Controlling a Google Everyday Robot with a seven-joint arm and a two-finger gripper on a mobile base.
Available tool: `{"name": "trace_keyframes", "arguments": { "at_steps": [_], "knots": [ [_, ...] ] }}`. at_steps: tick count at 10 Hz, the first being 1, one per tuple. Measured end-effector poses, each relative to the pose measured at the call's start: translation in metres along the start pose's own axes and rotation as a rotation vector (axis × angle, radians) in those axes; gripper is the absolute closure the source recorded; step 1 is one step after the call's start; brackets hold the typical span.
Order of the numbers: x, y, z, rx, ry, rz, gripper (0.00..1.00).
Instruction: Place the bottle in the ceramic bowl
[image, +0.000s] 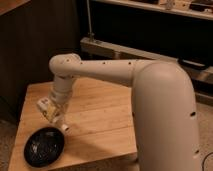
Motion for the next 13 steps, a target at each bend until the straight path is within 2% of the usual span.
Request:
{"name": "trace_keyframes", "arguments": {
  "at_steps": [1, 2, 3, 10, 11, 13],
  "knots": [
    [-0.001, 0.011, 0.007, 0.020, 0.018, -0.054, 1.00],
    [-0.003, 0.017, 0.009, 0.021, 0.021, -0.071, 1.00],
    [0.001, 0.011, 0.007, 0.027, 0.024, -0.063, 1.00],
    [-0.001, 0.012, 0.009, 0.024, 0.024, -0.064, 1.00],
    [-0.002, 0.014, 0.008, 0.026, 0.024, -0.069, 1.00],
    [-0.006, 0.033, 0.011, 0.028, 0.031, -0.125, 1.00]
  ]
}}
